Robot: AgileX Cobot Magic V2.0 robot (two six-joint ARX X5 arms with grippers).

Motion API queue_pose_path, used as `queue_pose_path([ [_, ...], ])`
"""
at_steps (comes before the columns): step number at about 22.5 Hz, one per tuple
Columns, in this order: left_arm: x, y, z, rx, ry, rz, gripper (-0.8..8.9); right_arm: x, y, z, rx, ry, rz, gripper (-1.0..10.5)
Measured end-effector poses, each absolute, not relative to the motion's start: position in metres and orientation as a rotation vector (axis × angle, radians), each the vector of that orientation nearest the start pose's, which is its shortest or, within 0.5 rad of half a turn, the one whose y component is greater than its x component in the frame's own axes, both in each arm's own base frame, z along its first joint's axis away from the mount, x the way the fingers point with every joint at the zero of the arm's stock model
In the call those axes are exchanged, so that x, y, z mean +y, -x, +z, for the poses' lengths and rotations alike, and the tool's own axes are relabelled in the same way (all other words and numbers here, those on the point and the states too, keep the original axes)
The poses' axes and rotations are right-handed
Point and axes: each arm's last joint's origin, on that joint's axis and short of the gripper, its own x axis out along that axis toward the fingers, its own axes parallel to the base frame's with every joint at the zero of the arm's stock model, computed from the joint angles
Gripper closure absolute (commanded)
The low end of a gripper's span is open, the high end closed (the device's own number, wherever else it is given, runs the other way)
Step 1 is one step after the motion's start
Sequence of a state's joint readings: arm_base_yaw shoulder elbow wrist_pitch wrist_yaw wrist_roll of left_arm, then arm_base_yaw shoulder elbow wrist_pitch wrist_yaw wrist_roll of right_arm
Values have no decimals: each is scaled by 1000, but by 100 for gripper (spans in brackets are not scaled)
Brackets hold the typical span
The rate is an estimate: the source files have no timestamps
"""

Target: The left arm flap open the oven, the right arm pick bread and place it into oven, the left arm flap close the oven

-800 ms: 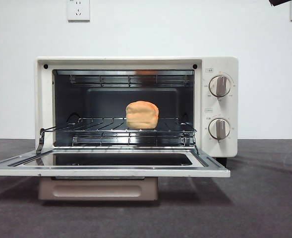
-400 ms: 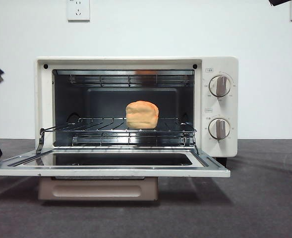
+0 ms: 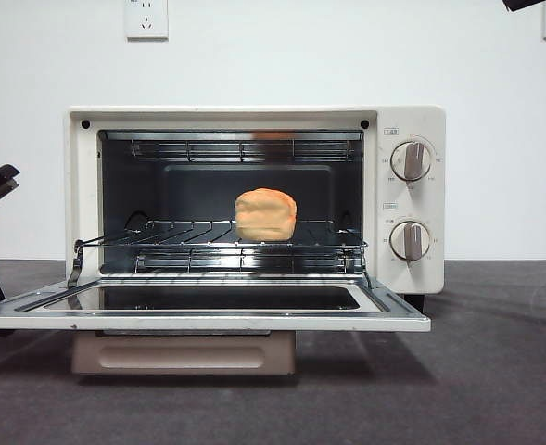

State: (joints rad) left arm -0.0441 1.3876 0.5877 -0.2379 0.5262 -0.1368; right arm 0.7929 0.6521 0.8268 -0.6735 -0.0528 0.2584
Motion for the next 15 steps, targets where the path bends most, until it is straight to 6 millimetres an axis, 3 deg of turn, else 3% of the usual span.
queue_pose_path([
  [15,-25,-232,143,1081,457,-543,803,91,-87,319,581,-53,758,546],
])
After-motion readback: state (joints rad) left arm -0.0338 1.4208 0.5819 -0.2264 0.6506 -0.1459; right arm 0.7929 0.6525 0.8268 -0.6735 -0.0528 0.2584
